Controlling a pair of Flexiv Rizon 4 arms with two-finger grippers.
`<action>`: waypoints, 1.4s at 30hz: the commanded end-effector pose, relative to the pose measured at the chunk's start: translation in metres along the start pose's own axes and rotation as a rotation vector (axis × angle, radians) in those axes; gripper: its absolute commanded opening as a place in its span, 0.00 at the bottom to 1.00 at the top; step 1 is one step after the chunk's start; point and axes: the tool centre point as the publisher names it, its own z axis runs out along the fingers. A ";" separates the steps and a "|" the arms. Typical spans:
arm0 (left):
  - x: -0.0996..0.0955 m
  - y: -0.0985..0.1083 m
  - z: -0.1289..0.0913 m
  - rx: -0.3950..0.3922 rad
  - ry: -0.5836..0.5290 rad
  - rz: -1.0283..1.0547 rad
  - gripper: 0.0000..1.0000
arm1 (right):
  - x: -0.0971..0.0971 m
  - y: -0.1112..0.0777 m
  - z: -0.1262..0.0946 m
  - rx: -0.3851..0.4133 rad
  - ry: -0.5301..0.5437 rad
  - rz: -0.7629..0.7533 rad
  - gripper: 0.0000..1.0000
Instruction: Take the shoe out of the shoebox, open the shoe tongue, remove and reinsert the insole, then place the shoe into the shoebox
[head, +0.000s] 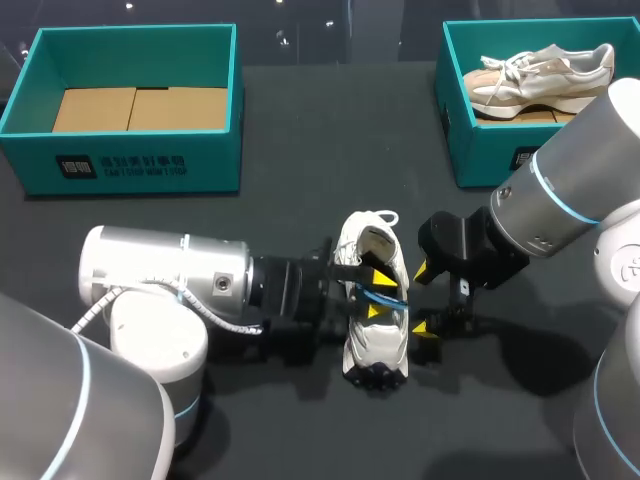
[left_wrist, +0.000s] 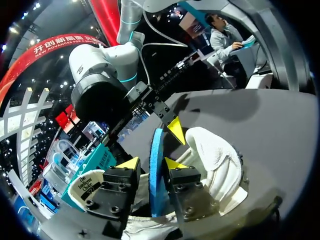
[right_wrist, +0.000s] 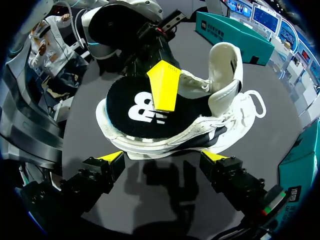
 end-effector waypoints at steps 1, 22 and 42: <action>0.003 -0.011 -0.014 -0.017 0.018 -0.027 0.33 | 0.002 0.000 0.000 0.001 -0.004 0.000 1.00; 0.015 0.028 0.001 -0.194 0.158 0.039 0.00 | 0.002 0.000 0.000 0.001 -0.004 0.000 1.00; 0.016 -0.018 -0.036 -0.159 0.206 -0.068 0.35 | 0.002 0.000 0.000 0.001 -0.004 0.000 1.00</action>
